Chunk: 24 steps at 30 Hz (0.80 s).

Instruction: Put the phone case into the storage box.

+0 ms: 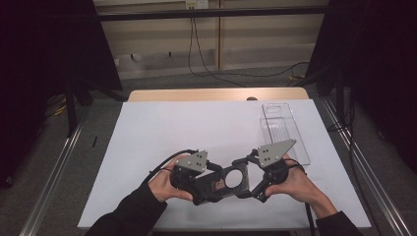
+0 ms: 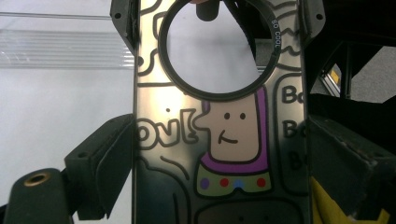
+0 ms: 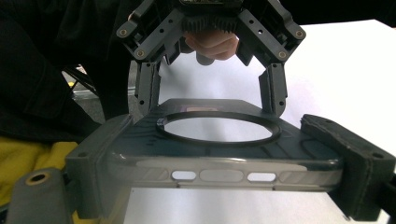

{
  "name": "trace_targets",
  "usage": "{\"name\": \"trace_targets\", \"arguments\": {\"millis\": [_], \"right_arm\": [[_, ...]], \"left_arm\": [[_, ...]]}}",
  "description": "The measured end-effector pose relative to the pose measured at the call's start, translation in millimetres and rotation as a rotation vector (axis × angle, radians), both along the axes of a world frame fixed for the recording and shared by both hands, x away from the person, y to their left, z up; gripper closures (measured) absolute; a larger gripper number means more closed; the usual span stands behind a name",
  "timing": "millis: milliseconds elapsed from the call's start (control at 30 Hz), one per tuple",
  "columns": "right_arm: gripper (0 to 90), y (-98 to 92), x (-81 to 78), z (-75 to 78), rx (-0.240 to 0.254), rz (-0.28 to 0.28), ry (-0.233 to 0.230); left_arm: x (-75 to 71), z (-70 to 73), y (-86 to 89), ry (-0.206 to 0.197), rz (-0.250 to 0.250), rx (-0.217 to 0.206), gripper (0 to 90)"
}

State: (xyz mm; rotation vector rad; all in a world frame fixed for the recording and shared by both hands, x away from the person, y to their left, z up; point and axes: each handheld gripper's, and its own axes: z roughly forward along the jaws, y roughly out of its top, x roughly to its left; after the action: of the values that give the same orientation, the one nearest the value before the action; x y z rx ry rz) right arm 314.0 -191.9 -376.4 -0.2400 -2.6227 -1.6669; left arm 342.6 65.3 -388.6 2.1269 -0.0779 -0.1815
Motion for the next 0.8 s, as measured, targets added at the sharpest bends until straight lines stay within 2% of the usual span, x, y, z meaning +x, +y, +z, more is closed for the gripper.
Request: {"name": "trace_targets", "arguments": {"millis": [133,400,500,633,700,800], "right_arm": [[11.8,0.6,1.0,-0.8,-0.002,-0.006,0.004],[11.9,0.1,1.8,-0.3,0.011,-0.016,0.003],[12.0,-2.1,2.5,0.1,0.01,-0.031,-0.001],[12.0,-5.6,2.3,1.2,0.008,-0.043,0.004],[12.0,-6.4,2.0,1.4,0.008,-0.05,0.009],[11.9,-9.2,3.5,1.2,0.007,-0.064,0.014]], "left_arm": [[0.5,-1.0,0.4,0.006,0.008,0.003,12.1],[0.9,-2.2,2.6,0.003,0.036,-0.023,11.6],[2.2,-5.9,1.9,0.035,0.067,-0.038,10.5],[3.0,-9.1,0.3,0.047,0.094,-0.023,4.7],[2.7,-9.1,0.4,0.044,0.101,-0.024,4.8],[3.1,-7.5,1.9,0.016,0.125,-0.016,3.7]]}}
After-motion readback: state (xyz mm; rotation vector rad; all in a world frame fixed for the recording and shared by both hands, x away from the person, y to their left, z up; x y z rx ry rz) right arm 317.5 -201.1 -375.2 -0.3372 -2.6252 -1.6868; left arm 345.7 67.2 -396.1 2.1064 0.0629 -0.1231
